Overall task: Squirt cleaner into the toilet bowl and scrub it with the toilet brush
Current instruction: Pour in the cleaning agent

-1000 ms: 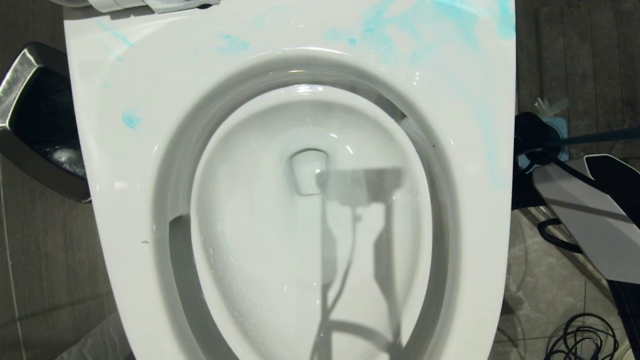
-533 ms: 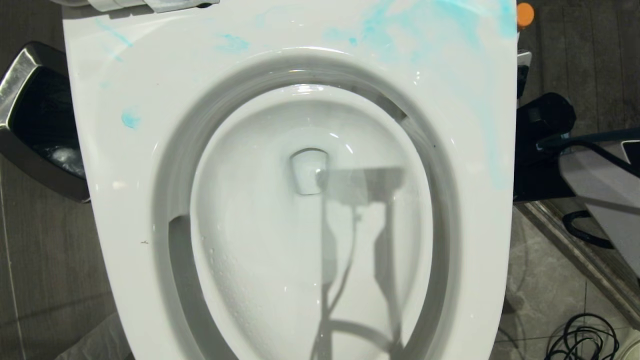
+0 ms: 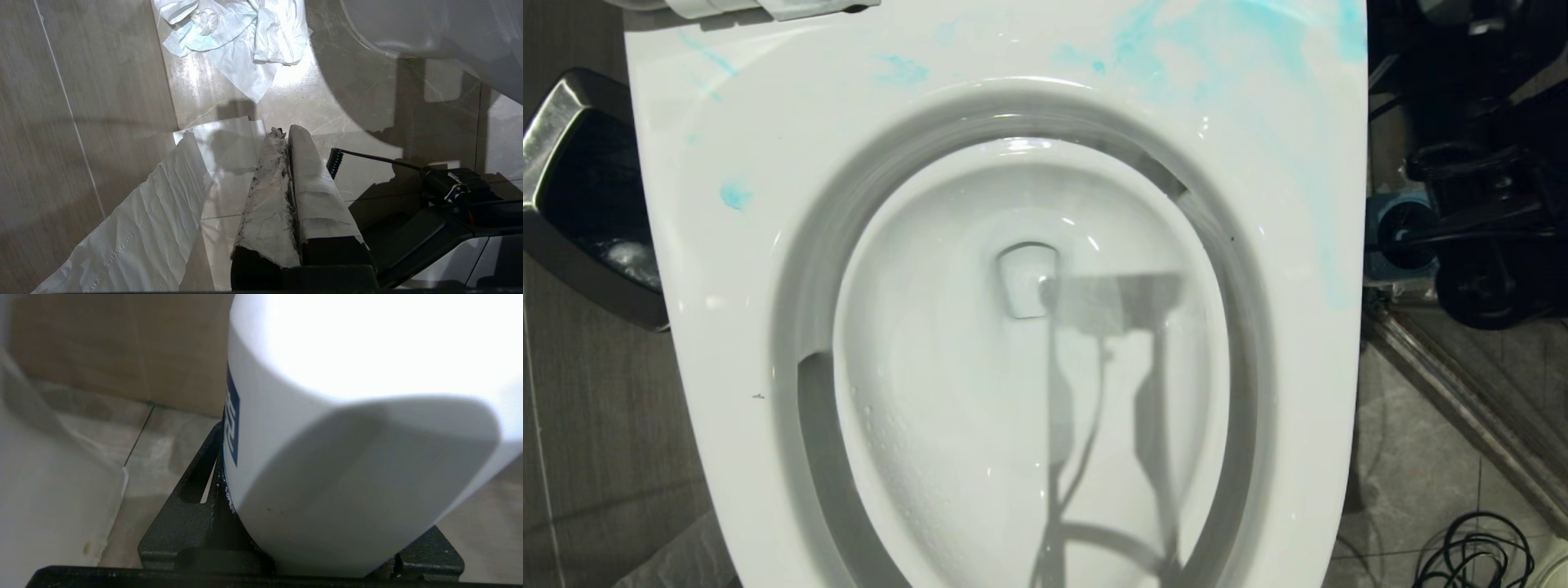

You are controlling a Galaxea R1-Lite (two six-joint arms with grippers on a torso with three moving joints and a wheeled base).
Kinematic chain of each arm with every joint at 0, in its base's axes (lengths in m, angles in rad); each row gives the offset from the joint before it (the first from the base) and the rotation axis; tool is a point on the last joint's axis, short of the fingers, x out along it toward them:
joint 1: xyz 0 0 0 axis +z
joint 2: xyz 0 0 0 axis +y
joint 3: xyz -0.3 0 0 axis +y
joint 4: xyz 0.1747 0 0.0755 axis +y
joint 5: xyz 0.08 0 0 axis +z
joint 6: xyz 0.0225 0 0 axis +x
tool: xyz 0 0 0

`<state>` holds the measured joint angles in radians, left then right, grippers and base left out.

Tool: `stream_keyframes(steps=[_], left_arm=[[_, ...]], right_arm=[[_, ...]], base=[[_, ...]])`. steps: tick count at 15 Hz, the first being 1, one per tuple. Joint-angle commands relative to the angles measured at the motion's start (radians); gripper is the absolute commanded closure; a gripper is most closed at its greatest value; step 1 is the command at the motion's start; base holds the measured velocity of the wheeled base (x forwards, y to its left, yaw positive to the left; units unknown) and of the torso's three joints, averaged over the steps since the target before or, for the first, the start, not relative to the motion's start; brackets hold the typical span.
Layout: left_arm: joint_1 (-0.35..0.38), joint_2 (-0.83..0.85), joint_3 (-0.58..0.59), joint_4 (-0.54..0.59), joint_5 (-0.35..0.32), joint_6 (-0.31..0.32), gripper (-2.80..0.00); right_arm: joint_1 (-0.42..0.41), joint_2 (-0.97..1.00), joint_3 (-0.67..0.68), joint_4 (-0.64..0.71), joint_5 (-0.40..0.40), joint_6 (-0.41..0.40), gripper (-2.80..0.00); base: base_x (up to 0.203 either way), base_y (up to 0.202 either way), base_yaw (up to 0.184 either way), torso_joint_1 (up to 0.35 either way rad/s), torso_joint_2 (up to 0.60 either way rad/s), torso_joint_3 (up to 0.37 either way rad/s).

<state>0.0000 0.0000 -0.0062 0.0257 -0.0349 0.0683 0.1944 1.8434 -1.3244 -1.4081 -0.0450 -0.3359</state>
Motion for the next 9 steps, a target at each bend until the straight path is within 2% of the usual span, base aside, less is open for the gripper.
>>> stream_keyframes(steps=[1,6,9], left_arm=[[0.0,0.0,0.0,0.0,0.0,0.001,0.0],[0.0,0.0,0.0,0.0,0.0,0.001,0.0],[0.0,0.0,0.0,0.0,0.0,0.001,0.0]], right_arm=[[0.009,-0.273,0.114,0.091,-0.025,-0.007,0.0],[0.068,-0.662,0.266,0.546,-0.054,-0.009,0.0],[0.128,-0.774,0.368,0.681,-0.061,-0.009,0.0]], base=[[0.0,0.0,0.0,0.0,0.0,0.0],[0.0,0.0,0.0,0.0,0.0,0.0],[0.0,0.0,0.0,0.0,0.0,0.0]])
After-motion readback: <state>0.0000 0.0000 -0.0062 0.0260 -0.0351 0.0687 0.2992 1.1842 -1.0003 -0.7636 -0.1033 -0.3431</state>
